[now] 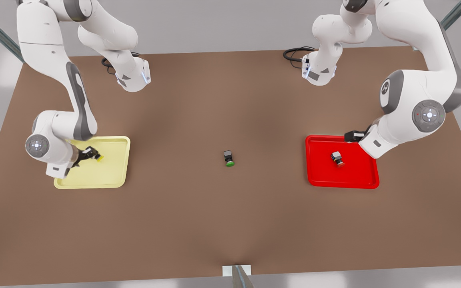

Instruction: Place the switches on the corresponding trays according to their colors

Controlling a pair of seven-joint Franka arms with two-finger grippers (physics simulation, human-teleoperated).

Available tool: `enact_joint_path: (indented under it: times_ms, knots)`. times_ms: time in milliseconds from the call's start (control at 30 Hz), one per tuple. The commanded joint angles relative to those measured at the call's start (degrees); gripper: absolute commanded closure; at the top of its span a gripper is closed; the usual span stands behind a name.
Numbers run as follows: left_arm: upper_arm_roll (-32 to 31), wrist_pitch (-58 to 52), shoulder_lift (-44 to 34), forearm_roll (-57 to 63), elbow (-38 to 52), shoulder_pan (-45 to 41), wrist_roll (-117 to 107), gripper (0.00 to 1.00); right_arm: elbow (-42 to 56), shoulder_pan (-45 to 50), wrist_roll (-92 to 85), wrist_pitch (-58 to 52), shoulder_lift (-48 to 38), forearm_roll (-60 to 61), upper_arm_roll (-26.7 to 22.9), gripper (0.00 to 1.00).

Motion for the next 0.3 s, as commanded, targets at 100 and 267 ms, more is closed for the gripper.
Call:
enact_joint_path:
  times_ms: [100, 267]
  knots:
    - [0.2, -0.3, 0.3, -1.7, 0.8, 0.1, 0.1, 0.00, 15.7, 1.2, 16.8, -10.2, 0.0, 0.2, 3.9, 0.00]
    - [0.2, -0.3, 0.4, -1.6, 0.8, 0.1, -0.1, 0.00, 28.1, 0.5, 34.3, -27.2, 1.4, 6.8, 10.1, 0.00]
